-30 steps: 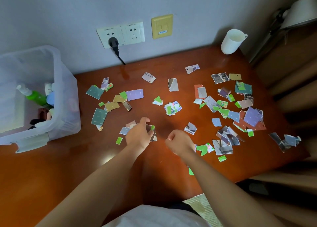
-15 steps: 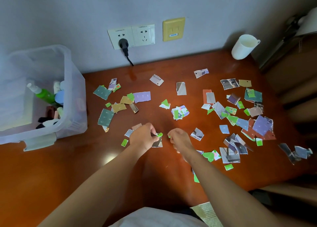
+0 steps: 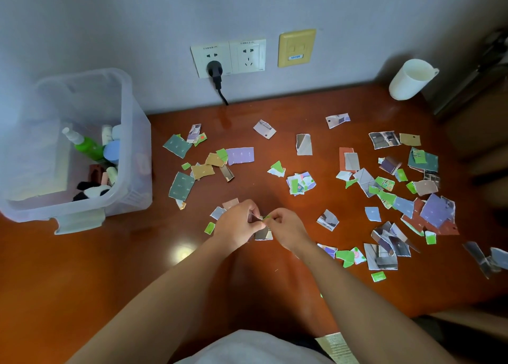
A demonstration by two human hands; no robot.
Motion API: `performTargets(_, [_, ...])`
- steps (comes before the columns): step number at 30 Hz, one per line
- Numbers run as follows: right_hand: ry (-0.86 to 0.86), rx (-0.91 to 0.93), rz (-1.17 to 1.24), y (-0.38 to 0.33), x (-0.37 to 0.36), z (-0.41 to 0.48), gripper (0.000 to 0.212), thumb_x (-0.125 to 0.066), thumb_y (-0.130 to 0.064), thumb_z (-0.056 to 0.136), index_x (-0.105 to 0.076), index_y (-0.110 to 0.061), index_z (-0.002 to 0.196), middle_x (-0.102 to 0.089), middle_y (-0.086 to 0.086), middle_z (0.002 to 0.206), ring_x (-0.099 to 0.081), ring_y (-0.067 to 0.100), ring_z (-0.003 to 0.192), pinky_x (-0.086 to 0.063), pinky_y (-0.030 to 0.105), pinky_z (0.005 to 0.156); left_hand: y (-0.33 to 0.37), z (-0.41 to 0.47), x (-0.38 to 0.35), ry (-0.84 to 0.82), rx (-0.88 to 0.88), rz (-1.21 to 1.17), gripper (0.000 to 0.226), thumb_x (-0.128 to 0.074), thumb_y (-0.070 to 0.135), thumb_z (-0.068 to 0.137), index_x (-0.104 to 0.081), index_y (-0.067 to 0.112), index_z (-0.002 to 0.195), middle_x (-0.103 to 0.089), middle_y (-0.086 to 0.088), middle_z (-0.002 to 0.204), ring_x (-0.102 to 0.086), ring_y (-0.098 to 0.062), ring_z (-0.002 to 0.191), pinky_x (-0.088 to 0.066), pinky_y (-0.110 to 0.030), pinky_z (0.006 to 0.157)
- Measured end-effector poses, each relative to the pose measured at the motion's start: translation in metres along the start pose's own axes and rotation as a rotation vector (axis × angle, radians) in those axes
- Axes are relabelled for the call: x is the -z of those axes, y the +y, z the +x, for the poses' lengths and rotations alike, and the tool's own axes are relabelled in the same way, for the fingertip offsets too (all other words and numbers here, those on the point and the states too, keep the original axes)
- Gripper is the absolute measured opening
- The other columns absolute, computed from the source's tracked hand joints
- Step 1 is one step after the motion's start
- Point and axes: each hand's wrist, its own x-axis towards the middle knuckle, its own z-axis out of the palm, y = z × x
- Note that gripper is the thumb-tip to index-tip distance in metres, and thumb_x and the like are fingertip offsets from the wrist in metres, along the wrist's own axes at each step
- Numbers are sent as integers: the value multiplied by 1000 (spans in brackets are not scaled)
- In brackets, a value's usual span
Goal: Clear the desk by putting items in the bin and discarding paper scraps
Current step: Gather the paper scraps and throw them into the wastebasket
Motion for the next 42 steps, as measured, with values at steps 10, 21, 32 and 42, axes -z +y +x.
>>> performTargets(10, [98, -251, 442, -11, 24, -6, 14, -43, -17, 90, -54, -15, 81, -53, 6, 79, -51, 19, 74, -40, 29, 61, -9, -1, -4, -38, -32, 35, 23, -56, 38, 94, -62, 20, 106, -66, 6, 103, -61, -11, 97, -40, -19, 75])
performTargets(21, [-119, -239, 760, -12, 33, -12, 41, -38, -37, 94, -43, -13, 62, -43, 3, 53, -29, 13, 42, -22, 20, 43, 2, -2, -2, -29, 21, 83, 23, -35, 35, 103, -42, 15, 92, -55, -1, 81, -63, -28, 90, -46, -37, 73])
performTargets(32, [93, 59, -387, 12, 19, -8, 20, -62, -22, 81, -55, -38, 89, -62, -17, 88, -61, 14, 78, -57, 31, 67, 2, -5, 5, 47, 134, -293, 25, -34, 30, 104, -45, 10, 92, -45, 2, 75, -49, -12, 72, -40, -31, 67])
performTargets(42, [121, 211, -534, 10, 17, -9, 13, -63, -26, 89, -67, -37, 95, -62, -16, 105, -60, 11, 87, -57, 26, 67, 2, -4, 23, -219, 553, -1535, 23, -39, 20, 101, -52, 16, 82, -47, 1, 62, -40, -11, 53, -29, -21, 57])
